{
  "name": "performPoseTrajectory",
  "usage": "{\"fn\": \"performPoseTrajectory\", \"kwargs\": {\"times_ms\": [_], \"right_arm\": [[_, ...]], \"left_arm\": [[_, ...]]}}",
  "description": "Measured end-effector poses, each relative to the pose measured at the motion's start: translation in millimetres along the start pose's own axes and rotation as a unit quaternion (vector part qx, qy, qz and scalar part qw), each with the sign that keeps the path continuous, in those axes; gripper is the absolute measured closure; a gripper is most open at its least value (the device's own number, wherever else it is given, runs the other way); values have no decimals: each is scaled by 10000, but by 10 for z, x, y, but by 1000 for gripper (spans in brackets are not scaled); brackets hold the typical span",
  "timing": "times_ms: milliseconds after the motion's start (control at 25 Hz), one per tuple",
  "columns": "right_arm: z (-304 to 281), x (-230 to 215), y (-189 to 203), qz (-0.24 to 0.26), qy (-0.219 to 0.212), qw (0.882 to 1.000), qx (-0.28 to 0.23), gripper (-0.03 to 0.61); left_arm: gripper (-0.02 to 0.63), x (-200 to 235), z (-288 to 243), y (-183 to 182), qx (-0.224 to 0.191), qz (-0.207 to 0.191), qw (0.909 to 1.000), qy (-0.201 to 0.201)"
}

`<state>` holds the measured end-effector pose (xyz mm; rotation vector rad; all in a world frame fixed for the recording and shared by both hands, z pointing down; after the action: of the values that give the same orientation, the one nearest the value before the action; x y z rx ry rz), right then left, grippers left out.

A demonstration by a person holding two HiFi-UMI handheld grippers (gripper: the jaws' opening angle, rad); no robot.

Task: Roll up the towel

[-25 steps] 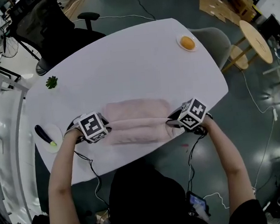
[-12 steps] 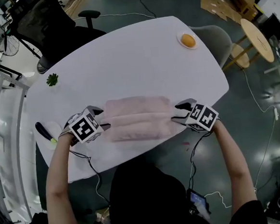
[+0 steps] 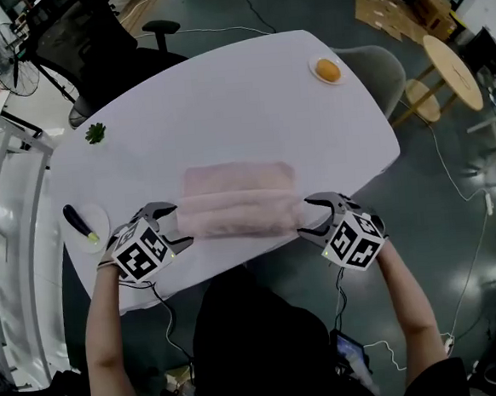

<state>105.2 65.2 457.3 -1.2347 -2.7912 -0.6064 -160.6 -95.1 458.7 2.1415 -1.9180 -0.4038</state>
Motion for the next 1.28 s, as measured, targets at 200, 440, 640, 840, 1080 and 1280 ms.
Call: {"fn": "performPoseTrajectory", "kwargs": {"times_ms": [200, 440, 640, 840, 1080, 1280], "right_arm": [[-299, 370, -96, 355, 101, 9993, 87, 288], [-680, 324, 21, 723, 766, 9923, 651, 367], [-747, 477, 172, 922, 1205, 9847, 858, 439], [-737, 617, 239, 1085, 1715, 9736, 1045, 477], [-442, 305, 52, 1014, 1904, 9725, 874, 497], [-285, 258, -125, 1159, 1689, 9757, 776, 500]], "left_arm": [[268, -303, -221, 81, 156, -218, 9995, -160], [268, -324, -528, 159, 408, -398, 9978, -338], [312, -200, -700, 136, 618, -740, 9918, -843], [449, -211, -734, 87, 849, -1591, 9730, -1442], [508, -76, -438, -56, 663, -1559, 9656, -1971], [512, -83, -239, -20, 762, -1717, 9554, -2278]]}}
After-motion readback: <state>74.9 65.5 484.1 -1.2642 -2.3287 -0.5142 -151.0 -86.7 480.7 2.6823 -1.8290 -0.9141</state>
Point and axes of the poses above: the fingertips, and each gripper's own axes: z backward along the fingers, x to its left, y out of its underside, the point moved 7 cm from there along z, backward along the fingers, and after that the axes turned 13 degrees about x, right-handed, at the moved point
